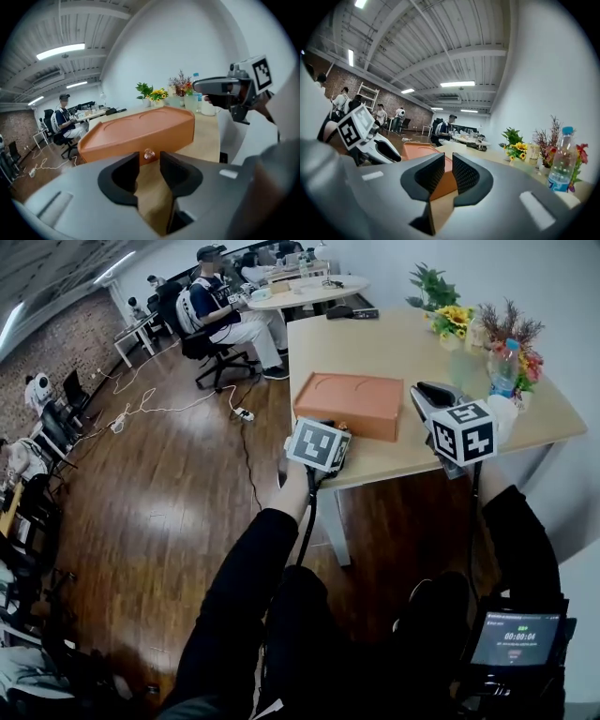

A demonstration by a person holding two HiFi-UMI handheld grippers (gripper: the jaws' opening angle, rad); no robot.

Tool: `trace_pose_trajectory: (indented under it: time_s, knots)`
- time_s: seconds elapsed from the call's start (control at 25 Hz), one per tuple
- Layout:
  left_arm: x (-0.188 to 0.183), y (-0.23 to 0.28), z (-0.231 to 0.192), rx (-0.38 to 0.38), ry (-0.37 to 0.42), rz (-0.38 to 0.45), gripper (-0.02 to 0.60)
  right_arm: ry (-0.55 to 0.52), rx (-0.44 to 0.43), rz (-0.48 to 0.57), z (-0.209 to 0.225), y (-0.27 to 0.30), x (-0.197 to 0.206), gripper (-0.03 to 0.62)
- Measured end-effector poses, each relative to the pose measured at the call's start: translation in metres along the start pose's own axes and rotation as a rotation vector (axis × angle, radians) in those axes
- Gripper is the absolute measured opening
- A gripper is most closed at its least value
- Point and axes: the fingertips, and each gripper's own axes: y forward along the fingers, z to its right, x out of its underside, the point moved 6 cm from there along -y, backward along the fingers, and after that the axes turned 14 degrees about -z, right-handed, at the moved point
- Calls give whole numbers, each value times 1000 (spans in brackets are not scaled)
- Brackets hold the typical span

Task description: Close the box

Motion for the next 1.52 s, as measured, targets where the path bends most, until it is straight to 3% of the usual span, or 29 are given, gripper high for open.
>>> trace_pose_trajectory:
  time_s: [0.2,0.28,0.36,0.48,0.68,1.12,1.24,1.36,1.52]
  knots:
    - [-6,8,8,88,-83,-15,110,-66,-116,-149,8,40,-11,71]
    - [-5,11,7,84,-105,-22,109,-99,-163,-200,-1,48,-13,74]
    - [-4,12,2,72,-119,-14,67,-107,-181,-237,-7,56,-13,74]
    - [-4,13,2,66,-98,-10,54,-75,-206,-267,-11,64,-4,74]
    - [-3,11,3,74,-86,-11,51,-4,-233,-232,-12,63,2,74]
    - [37,-24,22,106,-37,-34,52,-7,-199,-238,-8,65,6,58]
    - [49,-36,30,110,-25,-23,52,-11,-198,-238,-7,65,6,52]
    - [55,-47,35,86,-10,-11,5,5,-199,-232,-5,64,6,52]
    - [60,-52,38,85,-55,41,3,17,-187,-221,-5,63,8,52]
